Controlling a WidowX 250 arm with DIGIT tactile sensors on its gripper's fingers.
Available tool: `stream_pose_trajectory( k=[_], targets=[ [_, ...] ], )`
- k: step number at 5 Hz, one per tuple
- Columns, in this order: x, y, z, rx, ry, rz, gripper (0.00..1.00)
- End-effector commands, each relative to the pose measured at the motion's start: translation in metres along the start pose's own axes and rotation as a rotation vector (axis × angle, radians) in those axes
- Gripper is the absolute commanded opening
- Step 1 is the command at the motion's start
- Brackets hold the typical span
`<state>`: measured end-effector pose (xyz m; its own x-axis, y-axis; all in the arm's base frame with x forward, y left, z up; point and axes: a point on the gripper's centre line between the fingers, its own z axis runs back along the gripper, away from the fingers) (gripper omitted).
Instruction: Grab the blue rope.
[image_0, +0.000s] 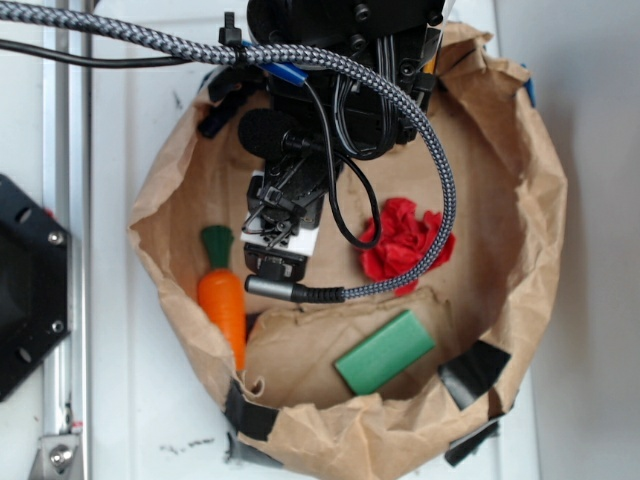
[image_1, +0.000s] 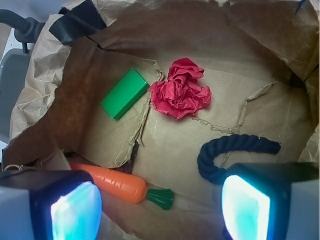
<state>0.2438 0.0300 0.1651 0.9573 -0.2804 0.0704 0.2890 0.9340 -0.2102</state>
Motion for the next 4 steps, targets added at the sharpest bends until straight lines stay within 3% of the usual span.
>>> stream_pose_trajectory(
  k=[1,3,4],
  targets=[
    [0.011,0.024,-0.013,0.035,-0.025,-0.025,1.00],
    [0.021,0.043,-0.049,0.002,0.005,-0.081,1.00],
    [0.031,0.032,-0.062,0.068,0.032,-0.121,1.00]
  ],
)
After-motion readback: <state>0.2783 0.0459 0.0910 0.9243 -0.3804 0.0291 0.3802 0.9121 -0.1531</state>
